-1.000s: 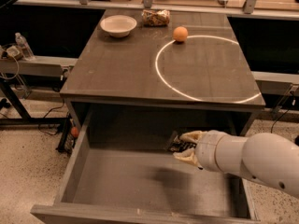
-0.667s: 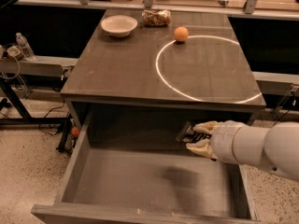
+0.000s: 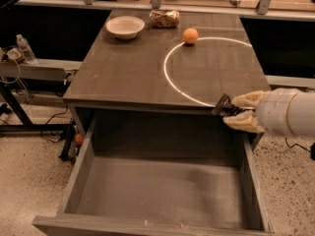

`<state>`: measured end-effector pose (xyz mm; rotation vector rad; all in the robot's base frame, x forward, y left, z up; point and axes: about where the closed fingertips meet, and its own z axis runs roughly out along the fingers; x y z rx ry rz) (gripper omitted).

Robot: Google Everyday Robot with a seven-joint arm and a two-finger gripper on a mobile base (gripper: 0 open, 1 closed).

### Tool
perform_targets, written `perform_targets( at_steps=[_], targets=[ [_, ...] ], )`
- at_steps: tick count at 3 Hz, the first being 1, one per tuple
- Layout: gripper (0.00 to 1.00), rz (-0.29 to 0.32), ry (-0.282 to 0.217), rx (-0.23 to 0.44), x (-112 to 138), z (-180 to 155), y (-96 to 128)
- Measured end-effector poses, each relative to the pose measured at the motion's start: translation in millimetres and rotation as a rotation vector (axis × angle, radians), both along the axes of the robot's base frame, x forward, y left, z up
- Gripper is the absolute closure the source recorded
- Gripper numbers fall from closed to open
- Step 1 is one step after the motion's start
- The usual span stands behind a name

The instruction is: Pick rxbar chocolate from top drawer and place on counter

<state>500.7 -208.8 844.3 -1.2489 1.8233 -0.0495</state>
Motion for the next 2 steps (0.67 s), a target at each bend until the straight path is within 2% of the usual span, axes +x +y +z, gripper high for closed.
perform_targets(
  at_steps=[1, 2],
  targets=[
    [1.00, 0.024, -0.042, 0.001, 19.6, 36.5, -5.1],
    [1.00, 0.085, -0.080, 0.030, 48.0, 54.1, 13.6]
  ],
)
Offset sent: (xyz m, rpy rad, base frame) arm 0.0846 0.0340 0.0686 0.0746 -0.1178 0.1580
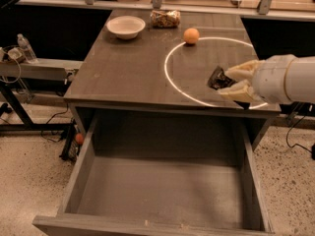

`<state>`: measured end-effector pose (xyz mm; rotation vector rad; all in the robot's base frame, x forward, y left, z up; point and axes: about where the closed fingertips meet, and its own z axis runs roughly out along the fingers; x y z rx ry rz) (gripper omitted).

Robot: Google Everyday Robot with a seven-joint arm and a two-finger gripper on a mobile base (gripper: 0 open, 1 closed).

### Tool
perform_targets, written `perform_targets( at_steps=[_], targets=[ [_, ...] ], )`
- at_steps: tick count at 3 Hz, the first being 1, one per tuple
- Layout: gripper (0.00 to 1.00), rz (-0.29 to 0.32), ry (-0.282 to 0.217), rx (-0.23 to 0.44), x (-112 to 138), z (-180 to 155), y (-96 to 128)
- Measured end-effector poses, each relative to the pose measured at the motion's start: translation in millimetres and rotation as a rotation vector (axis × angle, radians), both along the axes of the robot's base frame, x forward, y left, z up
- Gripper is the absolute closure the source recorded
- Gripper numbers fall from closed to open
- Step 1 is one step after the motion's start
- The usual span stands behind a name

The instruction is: Pick rxbar chocolate from top drawer and place on counter

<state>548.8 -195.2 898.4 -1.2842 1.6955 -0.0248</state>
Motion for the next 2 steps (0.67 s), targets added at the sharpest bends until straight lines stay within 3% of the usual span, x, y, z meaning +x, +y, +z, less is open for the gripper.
perform_targets(
  at_steps=[2],
  targets=[
    [1.00, 0.134, -0.100, 0.046, 77.3, 37.4, 45.4]
  ],
)
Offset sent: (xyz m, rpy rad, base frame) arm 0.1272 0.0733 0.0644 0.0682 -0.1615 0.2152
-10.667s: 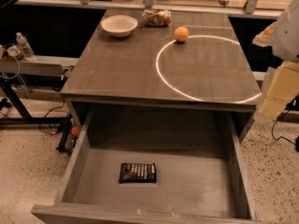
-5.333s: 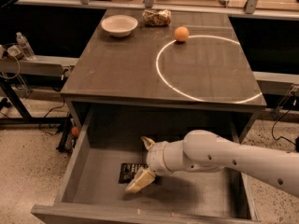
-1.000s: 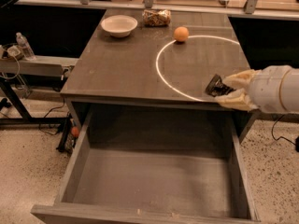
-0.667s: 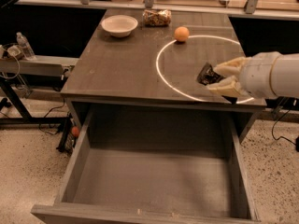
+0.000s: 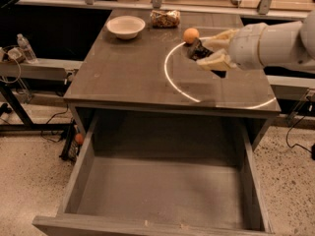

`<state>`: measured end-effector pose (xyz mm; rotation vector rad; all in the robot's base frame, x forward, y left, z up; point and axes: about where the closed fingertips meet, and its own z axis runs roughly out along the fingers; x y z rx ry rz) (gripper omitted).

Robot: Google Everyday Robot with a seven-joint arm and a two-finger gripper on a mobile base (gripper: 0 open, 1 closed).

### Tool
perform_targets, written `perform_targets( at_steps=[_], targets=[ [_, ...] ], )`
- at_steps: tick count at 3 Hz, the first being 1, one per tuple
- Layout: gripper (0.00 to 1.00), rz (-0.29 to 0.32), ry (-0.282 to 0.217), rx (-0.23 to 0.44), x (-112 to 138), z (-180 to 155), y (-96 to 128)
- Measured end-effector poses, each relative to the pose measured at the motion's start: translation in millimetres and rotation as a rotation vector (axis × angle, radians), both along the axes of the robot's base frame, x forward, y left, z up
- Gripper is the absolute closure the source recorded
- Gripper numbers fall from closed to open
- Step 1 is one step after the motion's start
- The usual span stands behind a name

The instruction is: Pick rxbar chocolate from top drawer and place on counter

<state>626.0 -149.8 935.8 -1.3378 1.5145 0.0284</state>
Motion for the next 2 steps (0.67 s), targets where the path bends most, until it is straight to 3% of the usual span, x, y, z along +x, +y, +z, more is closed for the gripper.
perform_targets(
  at_steps=[1, 2],
  targets=[
    [0.80, 0.093, -0.004, 0.041, 33.1, 1.9, 36.4],
    [0.57, 0.087, -0.005, 0.036, 29.9, 2.5, 34.3]
  ],
)
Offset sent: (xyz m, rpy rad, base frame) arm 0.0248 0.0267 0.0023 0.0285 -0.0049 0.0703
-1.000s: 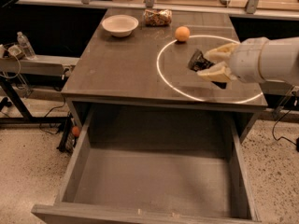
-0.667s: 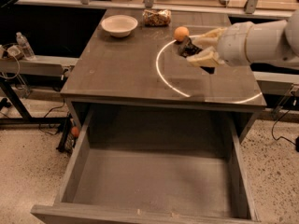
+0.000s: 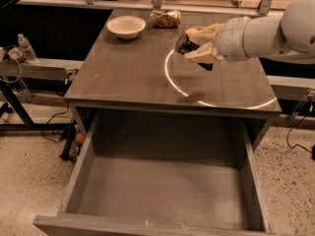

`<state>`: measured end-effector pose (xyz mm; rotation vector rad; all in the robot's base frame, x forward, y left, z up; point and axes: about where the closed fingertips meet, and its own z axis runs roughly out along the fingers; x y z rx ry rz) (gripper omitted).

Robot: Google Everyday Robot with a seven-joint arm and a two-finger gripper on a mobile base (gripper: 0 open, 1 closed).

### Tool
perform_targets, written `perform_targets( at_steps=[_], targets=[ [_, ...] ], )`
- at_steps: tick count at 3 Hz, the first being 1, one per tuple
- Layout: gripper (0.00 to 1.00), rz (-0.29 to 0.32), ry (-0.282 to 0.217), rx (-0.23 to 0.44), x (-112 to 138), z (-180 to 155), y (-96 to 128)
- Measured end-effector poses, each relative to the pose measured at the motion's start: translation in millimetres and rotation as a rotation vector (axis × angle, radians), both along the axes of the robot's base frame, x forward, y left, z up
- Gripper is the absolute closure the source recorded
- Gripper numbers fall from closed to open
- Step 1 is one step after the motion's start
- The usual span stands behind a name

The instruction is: Pick rxbar chocolate from top drawer and place on counter

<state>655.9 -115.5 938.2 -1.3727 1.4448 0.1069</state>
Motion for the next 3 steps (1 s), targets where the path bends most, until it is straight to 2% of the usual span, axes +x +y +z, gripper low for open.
perform_targets(
  at_steps=[2, 3],
  targets=[
    [0.10, 0.007, 0.001, 0.001, -0.1, -0.4, 4.6],
    [0.00, 0.011, 0.002, 0.001, -0.2, -0.6, 6.8]
  ],
)
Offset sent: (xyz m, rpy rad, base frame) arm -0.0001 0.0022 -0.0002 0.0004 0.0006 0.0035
